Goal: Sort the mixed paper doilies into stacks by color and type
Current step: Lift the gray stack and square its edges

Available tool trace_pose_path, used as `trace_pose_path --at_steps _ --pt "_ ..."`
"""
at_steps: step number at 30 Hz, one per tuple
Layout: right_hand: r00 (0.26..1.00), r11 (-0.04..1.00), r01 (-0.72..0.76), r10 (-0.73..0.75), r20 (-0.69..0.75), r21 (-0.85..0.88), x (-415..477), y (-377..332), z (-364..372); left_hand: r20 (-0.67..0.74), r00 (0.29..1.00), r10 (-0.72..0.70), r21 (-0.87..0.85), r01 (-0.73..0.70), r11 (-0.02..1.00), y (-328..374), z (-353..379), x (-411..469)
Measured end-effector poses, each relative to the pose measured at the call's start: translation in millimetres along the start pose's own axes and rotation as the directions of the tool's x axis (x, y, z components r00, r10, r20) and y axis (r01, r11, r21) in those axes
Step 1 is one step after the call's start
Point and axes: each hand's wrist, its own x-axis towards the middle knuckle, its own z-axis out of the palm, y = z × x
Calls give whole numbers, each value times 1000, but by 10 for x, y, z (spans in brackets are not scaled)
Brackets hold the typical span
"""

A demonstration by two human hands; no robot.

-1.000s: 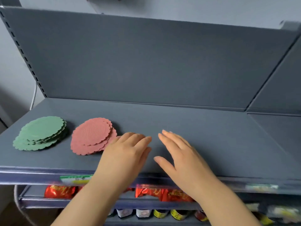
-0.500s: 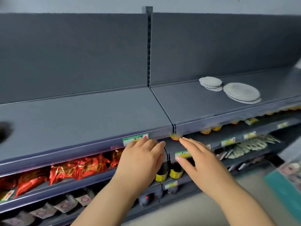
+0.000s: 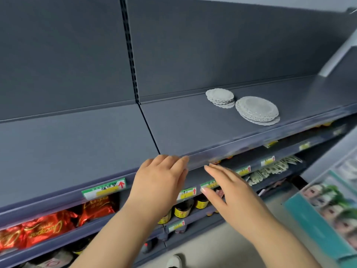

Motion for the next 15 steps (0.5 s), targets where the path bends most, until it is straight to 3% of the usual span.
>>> trace_pose_path --at_steps 8,15 --pt "999 999 -13 12 -51 -30 874 504 -324 -14 1000 -16 2 16 1000 -178 347 959" --pt "990 992 -72 84 -111 102 1211 991 -353 63 998 -24 38 22 999 -56 696 1510"
